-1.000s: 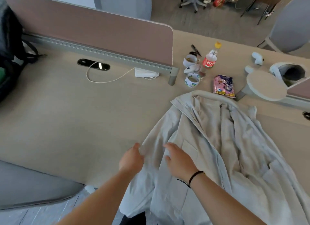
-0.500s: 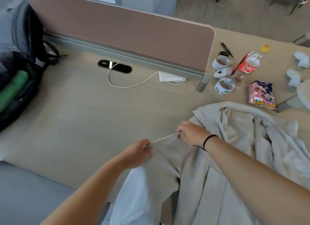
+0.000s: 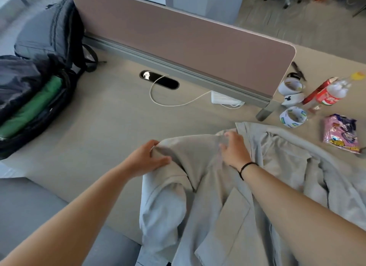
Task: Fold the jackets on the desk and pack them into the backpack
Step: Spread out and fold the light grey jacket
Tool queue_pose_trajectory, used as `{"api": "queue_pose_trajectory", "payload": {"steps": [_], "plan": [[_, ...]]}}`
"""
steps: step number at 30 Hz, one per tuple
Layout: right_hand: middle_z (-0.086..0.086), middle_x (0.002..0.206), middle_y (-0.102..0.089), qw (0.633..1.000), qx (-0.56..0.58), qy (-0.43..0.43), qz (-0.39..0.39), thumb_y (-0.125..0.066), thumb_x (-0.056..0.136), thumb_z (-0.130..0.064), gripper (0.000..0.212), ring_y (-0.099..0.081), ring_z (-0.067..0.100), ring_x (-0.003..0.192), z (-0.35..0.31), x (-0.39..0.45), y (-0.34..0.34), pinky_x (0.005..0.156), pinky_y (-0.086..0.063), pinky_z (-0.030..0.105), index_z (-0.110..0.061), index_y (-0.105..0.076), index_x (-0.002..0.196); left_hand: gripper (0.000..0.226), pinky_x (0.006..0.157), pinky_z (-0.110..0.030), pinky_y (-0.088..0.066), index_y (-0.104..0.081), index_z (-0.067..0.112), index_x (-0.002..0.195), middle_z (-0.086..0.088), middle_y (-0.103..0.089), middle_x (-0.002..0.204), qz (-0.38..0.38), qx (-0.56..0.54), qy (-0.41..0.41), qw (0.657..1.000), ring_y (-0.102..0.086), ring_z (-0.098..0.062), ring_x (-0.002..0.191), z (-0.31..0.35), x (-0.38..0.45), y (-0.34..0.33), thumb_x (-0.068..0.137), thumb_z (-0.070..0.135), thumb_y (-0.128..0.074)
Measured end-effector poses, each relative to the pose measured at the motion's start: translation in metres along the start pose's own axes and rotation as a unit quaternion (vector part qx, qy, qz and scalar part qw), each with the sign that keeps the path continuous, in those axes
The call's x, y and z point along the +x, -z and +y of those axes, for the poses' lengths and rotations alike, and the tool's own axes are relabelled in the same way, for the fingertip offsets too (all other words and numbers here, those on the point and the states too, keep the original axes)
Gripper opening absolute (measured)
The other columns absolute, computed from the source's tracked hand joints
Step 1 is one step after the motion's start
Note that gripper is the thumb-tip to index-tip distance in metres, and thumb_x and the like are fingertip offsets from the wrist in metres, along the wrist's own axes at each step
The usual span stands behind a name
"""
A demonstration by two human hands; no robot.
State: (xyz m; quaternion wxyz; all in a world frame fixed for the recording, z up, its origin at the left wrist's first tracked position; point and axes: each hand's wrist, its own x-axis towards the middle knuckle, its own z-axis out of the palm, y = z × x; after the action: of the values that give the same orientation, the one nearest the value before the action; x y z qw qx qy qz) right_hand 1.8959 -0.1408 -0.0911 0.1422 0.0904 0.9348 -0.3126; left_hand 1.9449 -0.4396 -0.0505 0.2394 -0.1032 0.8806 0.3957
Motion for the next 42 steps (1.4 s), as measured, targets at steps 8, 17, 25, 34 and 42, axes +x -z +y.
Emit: {"api": "queue_pose_trajectory", "payload": {"steps": [8, 17, 25, 34, 42], "plan": [[0.009, 0.166, 0.0, 0.96, -0.207, 0.129, -0.141, -0.056, 0.087, -0.065, 0.088, -0.005, 0.028, 0.154, -0.005, -0.104, -0.072, 0.124, -0.009, 0.051, -0.028, -0.014, 0.156, 0.13, 0.119, -0.043, -0.028, -0.005, 0.039, 0.158, -0.008, -0.03, 0.158, -0.006, -0.09, 0.095, 0.991, -0.026, -0.026, 0.148, -0.042, -0.028, -0.04, 0.056, 0.077, -0.076], [0.011, 0.153, -0.044, 0.949, -0.26, 0.178, 0.0, -0.063, 0.081, -0.015, 0.062, -0.042, 0.029, 0.142, -0.033, -0.082, -0.09, 0.111, -0.027, 0.066, -0.017, -0.051, 0.142, 0.12, 0.102, -0.026, -0.038, 0.0, 0.041, 0.156, 0.003, -0.021, 0.16, -0.016, 0.027, -0.007, 0.999, -0.035, -0.02, 0.141, -0.041, -0.059, -0.045, 0.07, 0.028, -0.081], [0.003, 0.132, -0.063, 0.955, -0.023, 0.245, 0.168, -0.031, 0.08, -0.014, 0.054, -0.057, 0.028, 0.125, -0.032, -0.09, -0.051, 0.101, -0.044, 0.056, -0.011, -0.062, 0.124, 0.056, 0.065, -0.033, -0.047, -0.053, 0.031, 0.13, -0.002, -0.069, 0.101, 0.212, 0.253, -0.048, 0.943, -0.066, -0.031, 0.091, -0.023, -0.073, -0.009, 0.08, 0.006, -0.051], [-0.008, 0.168, -0.002, 0.959, -0.131, 0.21, -0.137, -0.028, 0.08, -0.083, 0.091, -0.005, 0.019, 0.154, -0.032, -0.1, -0.061, 0.119, -0.014, 0.058, -0.042, -0.005, 0.157, 0.036, 0.079, -0.039, -0.044, -0.07, 0.014, 0.099, -0.003, -0.073, 0.079, 0.442, 0.327, -0.171, 0.818, -0.066, -0.031, 0.085, -0.044, -0.076, 0.031, 0.07, -0.003, -0.057], [-0.009, 0.168, 0.0, 0.929, -0.262, 0.132, -0.226, -0.02, 0.099, -0.064, 0.06, 0.003, 0.017, 0.154, -0.002, -0.091, -0.086, 0.119, -0.004, 0.061, -0.042, -0.023, 0.154, 0.036, 0.076, -0.033, -0.044, -0.056, 0.029, 0.121, 0.004, -0.064, 0.117, 0.101, 0.376, 0.131, 0.912, -0.06, -0.021, 0.109, -0.111, -0.062, 0.012, 0.086, 0.023, -0.048]]}}
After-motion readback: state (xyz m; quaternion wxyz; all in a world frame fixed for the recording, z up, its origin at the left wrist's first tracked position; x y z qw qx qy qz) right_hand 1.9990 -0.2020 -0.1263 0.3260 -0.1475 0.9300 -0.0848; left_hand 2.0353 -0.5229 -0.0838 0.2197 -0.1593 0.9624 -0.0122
